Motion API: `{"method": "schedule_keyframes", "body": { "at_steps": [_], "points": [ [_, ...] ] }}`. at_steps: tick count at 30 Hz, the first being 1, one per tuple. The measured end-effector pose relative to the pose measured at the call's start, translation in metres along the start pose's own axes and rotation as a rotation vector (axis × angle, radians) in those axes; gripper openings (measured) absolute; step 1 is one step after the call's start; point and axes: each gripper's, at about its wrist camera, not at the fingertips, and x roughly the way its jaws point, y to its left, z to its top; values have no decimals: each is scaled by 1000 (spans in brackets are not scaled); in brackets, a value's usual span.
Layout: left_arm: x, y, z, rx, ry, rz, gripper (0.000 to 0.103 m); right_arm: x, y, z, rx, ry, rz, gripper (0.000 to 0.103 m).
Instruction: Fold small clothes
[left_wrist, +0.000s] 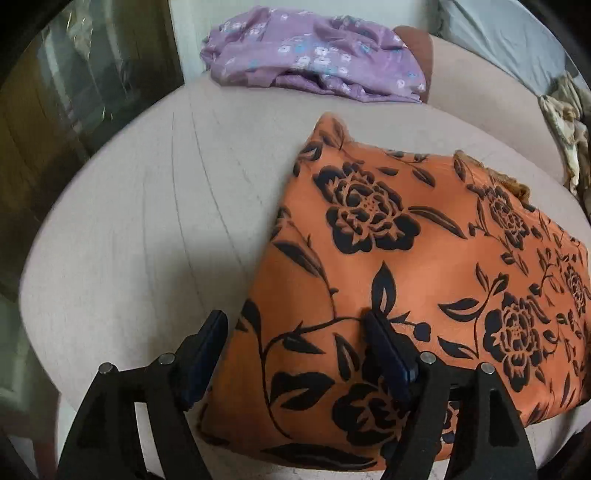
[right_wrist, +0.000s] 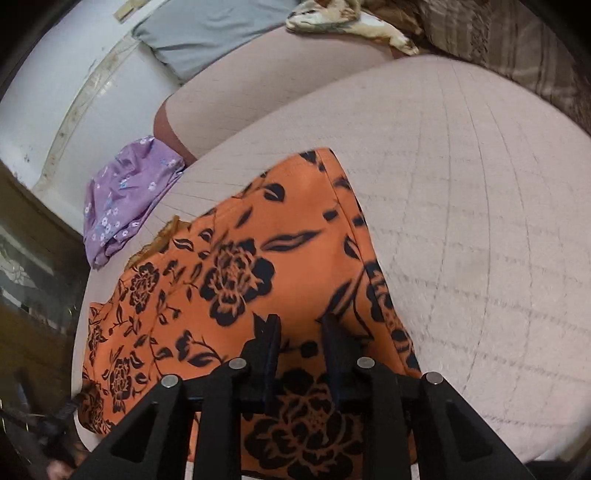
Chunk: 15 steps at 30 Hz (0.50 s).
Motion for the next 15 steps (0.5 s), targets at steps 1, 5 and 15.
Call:
{"method": "schedule_keyframes", "body": {
  "at_steps": [1, 5, 15],
  "points": [
    [-3, 3, 1, -28, -8, -10, 78, -2, 3, 4, -19, -12, 0, 27],
    [-14, -6, 21, -11, -54, 1, 78, 4, 13, 32, -65, -73, 9, 27],
    [27, -25, 46, -10, -18, 93, 93, 72, 9, 69, 3, 59, -3, 27]
  ]
}}
